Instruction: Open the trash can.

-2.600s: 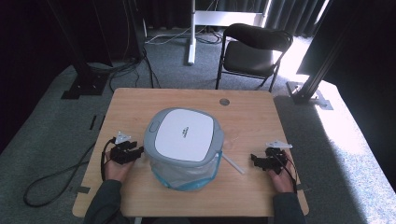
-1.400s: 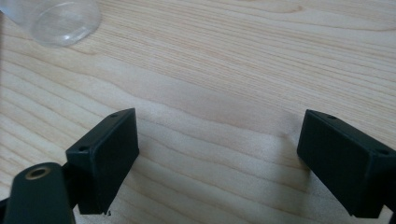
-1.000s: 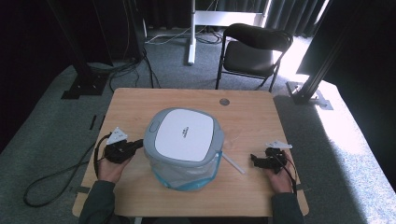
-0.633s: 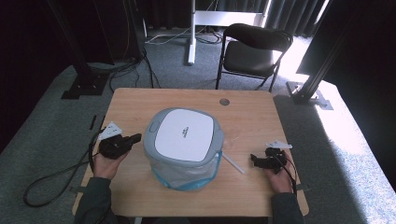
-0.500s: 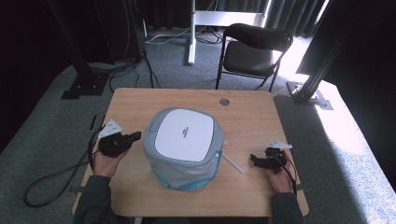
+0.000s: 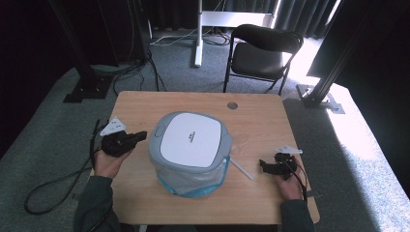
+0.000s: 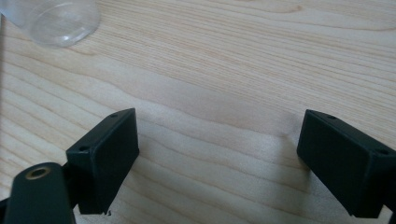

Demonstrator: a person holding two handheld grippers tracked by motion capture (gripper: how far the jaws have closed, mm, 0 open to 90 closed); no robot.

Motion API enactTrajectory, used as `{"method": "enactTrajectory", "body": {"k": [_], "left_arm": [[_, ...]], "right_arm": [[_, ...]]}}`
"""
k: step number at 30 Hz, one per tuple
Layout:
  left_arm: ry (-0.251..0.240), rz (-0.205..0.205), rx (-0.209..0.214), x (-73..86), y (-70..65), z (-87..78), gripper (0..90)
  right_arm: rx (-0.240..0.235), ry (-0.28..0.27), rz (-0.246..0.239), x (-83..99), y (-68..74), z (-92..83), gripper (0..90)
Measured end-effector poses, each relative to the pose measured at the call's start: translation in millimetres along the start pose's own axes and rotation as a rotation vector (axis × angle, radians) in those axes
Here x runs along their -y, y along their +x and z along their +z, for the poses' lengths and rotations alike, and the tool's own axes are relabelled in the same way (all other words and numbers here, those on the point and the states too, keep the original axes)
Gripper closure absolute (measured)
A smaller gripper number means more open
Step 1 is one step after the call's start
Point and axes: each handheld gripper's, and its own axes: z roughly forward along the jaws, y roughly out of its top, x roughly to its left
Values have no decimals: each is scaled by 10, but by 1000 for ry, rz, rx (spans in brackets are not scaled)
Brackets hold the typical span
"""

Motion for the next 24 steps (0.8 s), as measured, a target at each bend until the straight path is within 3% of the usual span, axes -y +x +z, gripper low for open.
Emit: {"method": "enactTrajectory", "body": {"k": [12,16,24], "left_arm": [[30,51,40,-276,186,-131,894],[48,84,54,-402,194,-177,894],[42,109,97,-580,169,-259,894]], "right_arm": [[1,0,0,0,0,0,118],[1,0,0,0,1,0,118],[1,0,-1,0,0,1,118]]}}
